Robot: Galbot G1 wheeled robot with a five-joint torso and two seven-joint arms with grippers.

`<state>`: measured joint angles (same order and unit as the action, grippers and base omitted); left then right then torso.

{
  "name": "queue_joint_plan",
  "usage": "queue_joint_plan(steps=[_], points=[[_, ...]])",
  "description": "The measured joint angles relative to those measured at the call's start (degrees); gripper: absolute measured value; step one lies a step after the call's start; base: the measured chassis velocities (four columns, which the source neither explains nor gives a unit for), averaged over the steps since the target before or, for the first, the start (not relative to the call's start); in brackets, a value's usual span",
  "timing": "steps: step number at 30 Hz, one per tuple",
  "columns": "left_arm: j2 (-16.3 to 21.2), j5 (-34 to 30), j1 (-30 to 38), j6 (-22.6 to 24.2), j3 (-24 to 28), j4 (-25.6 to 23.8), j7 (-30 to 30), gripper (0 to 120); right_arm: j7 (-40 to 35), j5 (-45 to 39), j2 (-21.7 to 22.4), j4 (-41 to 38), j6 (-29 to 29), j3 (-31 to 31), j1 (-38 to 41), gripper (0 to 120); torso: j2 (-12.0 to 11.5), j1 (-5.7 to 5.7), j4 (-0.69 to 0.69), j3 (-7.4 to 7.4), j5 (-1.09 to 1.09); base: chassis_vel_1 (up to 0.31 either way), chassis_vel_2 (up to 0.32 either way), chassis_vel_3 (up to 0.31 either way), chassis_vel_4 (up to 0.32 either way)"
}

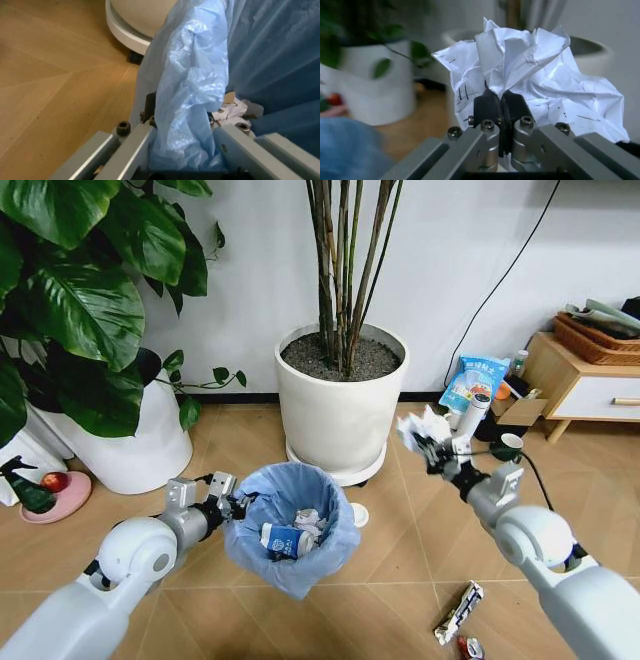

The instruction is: Pick up the trash bin and place the garbage on the floor into it.

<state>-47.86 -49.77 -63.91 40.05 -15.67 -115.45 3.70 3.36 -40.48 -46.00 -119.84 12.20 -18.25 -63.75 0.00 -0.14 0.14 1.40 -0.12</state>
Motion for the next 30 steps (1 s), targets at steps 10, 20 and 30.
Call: queue_joint_plan(steps=[10,20,30], points=[[-1.31,-0.8,4.21,0.35,3.33,3.41,-0.29,1,-0.75,-6.16,2.98,-9.43,2.48,11.32,5.39,0,0.0,0.0,0.01,0.0,0.02,0.0,0.0,0.0,0.0],[-3.73,-1.89,10.57,0.59,7.6,7.14,0.05,1,-0.36,-5.53,3.5,-8.84,2.6,19.19,7.89,0,0.0,0.0,0.02,0.0,0.03,0.0,0.0,0.0,0.0],[-3.63,-2.41,12.31,0.67,8.22,8.09,0.09,1,-0.09,-2.81,1.37,-4.84,2.68,23.47,9.8,23,0.0,0.0,0.0,0.0,0.01,0.0,0.0,0.0,0.0]])
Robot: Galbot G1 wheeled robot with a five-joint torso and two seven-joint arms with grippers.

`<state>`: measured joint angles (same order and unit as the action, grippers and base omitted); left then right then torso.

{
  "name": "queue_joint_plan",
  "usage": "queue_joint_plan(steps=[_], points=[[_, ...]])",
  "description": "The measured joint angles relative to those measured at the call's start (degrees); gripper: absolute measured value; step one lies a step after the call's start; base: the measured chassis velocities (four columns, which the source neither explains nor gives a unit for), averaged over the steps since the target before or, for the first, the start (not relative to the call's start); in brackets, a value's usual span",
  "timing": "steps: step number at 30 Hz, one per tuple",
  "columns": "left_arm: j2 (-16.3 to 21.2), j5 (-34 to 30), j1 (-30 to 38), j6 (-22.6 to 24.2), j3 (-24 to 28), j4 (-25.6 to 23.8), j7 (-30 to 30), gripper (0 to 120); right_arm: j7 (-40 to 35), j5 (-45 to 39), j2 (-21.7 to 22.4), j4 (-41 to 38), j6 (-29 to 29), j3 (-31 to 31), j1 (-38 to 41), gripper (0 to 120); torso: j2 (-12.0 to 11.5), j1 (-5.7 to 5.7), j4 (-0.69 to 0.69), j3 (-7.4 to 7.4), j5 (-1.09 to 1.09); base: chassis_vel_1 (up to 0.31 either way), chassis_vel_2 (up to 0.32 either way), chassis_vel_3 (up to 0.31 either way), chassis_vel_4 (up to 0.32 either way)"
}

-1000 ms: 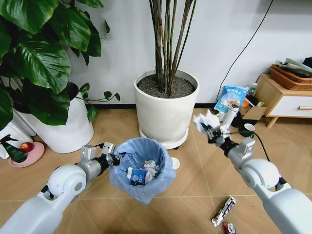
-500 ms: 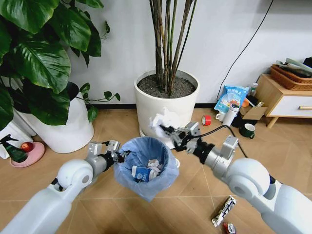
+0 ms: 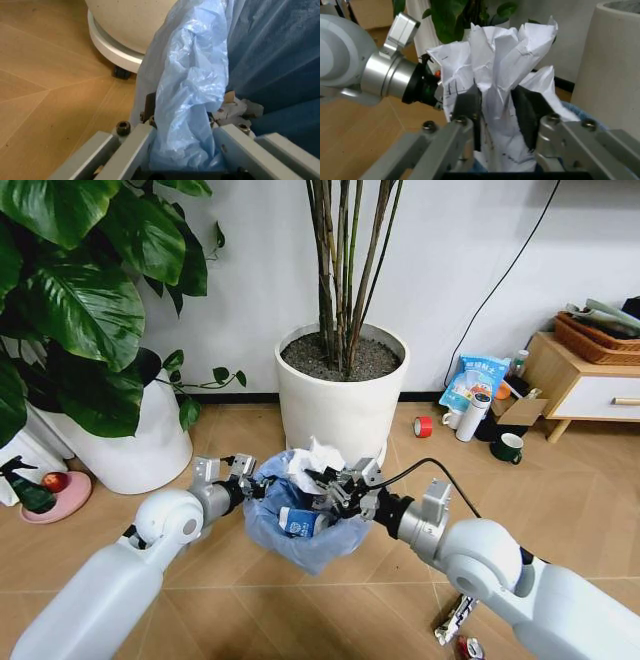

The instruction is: Pick up the trash bin and place the garbage on the floor into it.

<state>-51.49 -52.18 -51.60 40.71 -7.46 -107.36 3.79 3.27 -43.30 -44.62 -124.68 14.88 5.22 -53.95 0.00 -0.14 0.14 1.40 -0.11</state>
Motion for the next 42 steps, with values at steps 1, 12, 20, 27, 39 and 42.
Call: queue_joint_plan(steps=[1,12,20,27,39,42], points=[[0.06,-0.02,0.03,0.01,0.0,0.0,0.0,1,-0.05,0.12,-0.16,0.34,-0.12,0.23,0.12,28,0.0,0.0,0.0,0.0,0.0,0.0,0.0,0.0,0.0],[0.47,-0.05,-0.45,0.04,-0.42,-0.5,-0.01,1,-0.99,1.34,-0.73,1.28,-0.85,0.2,-0.23,68,0.0,0.0,0.01,0.0,0.0,0.0,0.0,0.0,0.0],[1.0,0.42,-2.29,-0.04,-2.15,-1.0,0.07,1,-10.32,-0.95,-2.37,2.52,1.44,-4.92,-0.07,97,0.0,0.0,0.0,0.0,0.01,0.0,0.0,0.0,0.0],[2.71,0.58,-3.96,-0.15,-4.76,-1.86,0.1,1,-13.39,-5.17,-1.01,8.11,5.02,-12.65,-0.81,100,0.0,0.0,0.01,-0.01,-0.01,0.0,0.0,0.0,0.0],[4.68,-0.28,-4.44,-0.28,-6.23,-4.19,0.04,1,-11.04,-3.67,-7.91,35.05,5.5,-8.75,0.69,100,0.0,0.0,0.0,0.0,0.03,0.0,0.0,0.0,0.0],[4.75,-0.33,-4.45,-0.28,-6.23,-4.41,0.08,1,-10.5,-2.39,-9.05,38.28,5.05,-7.42,1.33,100,0.0,0.0,0.0,0.0,0.01,0.0,0.0,0.0,0.0]])
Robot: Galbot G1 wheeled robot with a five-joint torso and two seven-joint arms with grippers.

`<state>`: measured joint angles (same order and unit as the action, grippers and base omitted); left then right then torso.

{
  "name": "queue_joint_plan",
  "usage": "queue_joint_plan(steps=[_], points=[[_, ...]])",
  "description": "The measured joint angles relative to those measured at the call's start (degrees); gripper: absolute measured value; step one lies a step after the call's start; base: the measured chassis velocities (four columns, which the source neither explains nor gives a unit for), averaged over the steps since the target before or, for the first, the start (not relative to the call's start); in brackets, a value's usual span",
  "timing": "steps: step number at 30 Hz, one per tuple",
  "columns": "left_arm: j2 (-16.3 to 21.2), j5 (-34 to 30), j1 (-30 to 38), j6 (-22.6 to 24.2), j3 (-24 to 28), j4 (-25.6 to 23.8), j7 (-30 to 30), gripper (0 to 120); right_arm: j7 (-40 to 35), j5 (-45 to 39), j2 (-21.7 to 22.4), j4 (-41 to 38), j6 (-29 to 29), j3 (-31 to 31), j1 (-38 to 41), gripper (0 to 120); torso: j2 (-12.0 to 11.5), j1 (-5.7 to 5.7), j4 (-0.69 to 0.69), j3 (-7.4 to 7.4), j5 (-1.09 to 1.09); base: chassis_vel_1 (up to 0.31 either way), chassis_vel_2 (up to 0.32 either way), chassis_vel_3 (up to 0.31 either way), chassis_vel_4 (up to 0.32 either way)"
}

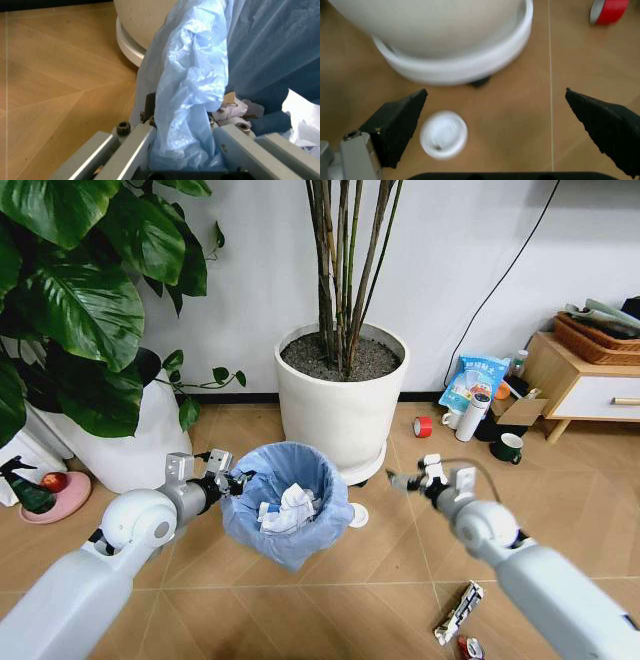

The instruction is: Pick up the trash bin and place the garbage on the floor into it.

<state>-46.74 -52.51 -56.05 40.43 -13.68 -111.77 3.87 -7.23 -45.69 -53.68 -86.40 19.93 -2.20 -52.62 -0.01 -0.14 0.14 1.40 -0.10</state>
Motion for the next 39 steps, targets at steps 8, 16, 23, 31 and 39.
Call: queue_joint_plan(steps=[8,16,23,31,39], points=[[0.24,-0.21,-0.14,0.0,-0.01,-0.81,0.41,1,2.75,4.92,-9.04,16.44,-1.92,5.06,5.21,100,0.0,0.0,0.01,0.0,-0.01,0.0,0.0,0.0,0.0],[1.1,-1.12,-0.93,0.2,-0.63,-2.16,1.44,1,4.44,7.75,-17.72,31.36,-3.71,8.42,12.71,100,0.0,0.0,-0.01,0.0,-0.04,0.0,0.0,0.0,0.0],[0.7,-1.08,-1.2,0.2,-1.01,-2.29,1.49,1,4.47,7.84,-18.76,35.46,-3.38,10.29,15.07,100,0.0,0.0,0.02,0.0,-0.02,0.0,0.0,0.0,0.0],[0.75,-1.11,-1.25,0.21,-1.08,-2.54,1.46,1,4.37,8.11,-21.49,42.21,-3.5,10.75,17.57,100,0.0,0.0,0.0,0.0,0.0,0.0,0.0,0.0,0.0],[0.91,-1.33,-0.87,0.21,-1.09,-2.64,1.38,1,3.61,8.35,-22.22,44.4,-3.55,10.21,18.57,100,0.0,0.0,0.01,0.0,-0.01,0.0,0.0,0.0,0.0]])
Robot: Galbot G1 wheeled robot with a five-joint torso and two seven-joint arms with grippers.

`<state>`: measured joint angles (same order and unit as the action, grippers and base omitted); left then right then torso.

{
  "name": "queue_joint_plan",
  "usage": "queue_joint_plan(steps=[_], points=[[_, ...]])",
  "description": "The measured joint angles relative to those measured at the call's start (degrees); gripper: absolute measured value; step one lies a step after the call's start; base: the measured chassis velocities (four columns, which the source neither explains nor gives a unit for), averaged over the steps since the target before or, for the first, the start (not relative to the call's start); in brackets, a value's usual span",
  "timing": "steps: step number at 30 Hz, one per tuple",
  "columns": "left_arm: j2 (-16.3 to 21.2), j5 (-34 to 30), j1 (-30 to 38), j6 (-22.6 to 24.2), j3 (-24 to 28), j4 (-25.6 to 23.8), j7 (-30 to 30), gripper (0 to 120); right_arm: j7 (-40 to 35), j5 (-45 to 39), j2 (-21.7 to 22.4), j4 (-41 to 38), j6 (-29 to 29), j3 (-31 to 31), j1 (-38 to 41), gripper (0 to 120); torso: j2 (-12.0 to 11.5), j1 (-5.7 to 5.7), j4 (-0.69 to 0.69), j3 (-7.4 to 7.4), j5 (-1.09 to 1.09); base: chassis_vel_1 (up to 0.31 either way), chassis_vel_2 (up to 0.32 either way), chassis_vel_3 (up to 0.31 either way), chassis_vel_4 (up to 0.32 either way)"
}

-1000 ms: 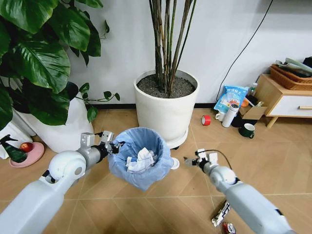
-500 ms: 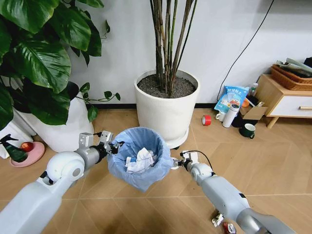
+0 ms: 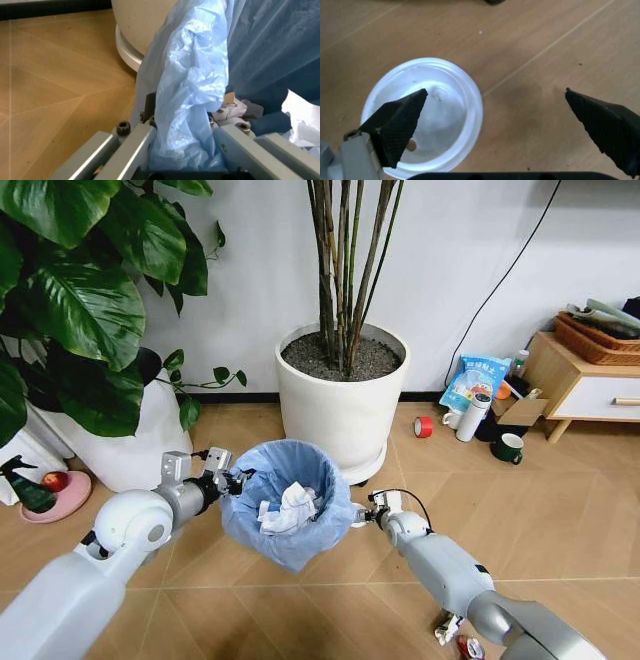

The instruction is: Pick up the trash bin and place the garbage on the floor into it.

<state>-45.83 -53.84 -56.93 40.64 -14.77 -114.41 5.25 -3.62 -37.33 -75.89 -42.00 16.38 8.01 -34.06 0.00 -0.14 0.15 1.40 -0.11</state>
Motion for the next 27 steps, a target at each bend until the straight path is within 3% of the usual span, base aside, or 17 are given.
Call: queue_joint_plan(steps=[14,18,20,22,25,27], points=[[0.22,0.04,-0.21,-0.05,-0.21,-0.11,-0.23,1,0.26,1.21,-1.54,3.25,-0.27,-1.49,0.5,99,0.0,0.0,0.0,0.0,0.0,0.0,0.0,0.0,0.0],[0.48,0.02,-0.41,-0.07,-0.24,-0.35,-0.29,1,0.36,1.64,-1.97,3.8,-0.29,-1.93,0.66,90,0.0,0.0,-0.01,0.0,0.0,0.0,0.0,0.0,0.0],[0.66,0.02,-0.4,-0.1,-0.25,-0.37,-0.42,1,0.72,2.17,-2.02,3.88,-0.28,-2.09,0.56,77,0.0,0.0,-0.01,0.0,0.0,0.0,0.0,0.0,0.0],[0.68,0.02,-0.38,-0.1,-0.25,-0.36,-0.45,1,0.77,2.29,-2.03,3.92,-0.28,-2.17,0.52,76,0.0,0.0,-0.01,-0.01,-0.01,0.0,0.0,0.0,0.0],[0.73,0.0,-0.22,-0.14,-0.25,-0.37,-0.58,1,0.79,2.9,-1.94,3.62,-0.29,-2.95,-0.13,59,0.02,0.01,0.02,-0.02,-0.04,0.0,0.0,0.0,0.0],[0.73,0.0,-0.23,-0.14,-0.25,-0.37,-0.58,1,0.77,2.92,-1.89,3.37,-0.29,-3.1,-0.32,55,0.02,0.01,0.02,-0.02,-0.04,0.0,0.0,0.0,0.0]])
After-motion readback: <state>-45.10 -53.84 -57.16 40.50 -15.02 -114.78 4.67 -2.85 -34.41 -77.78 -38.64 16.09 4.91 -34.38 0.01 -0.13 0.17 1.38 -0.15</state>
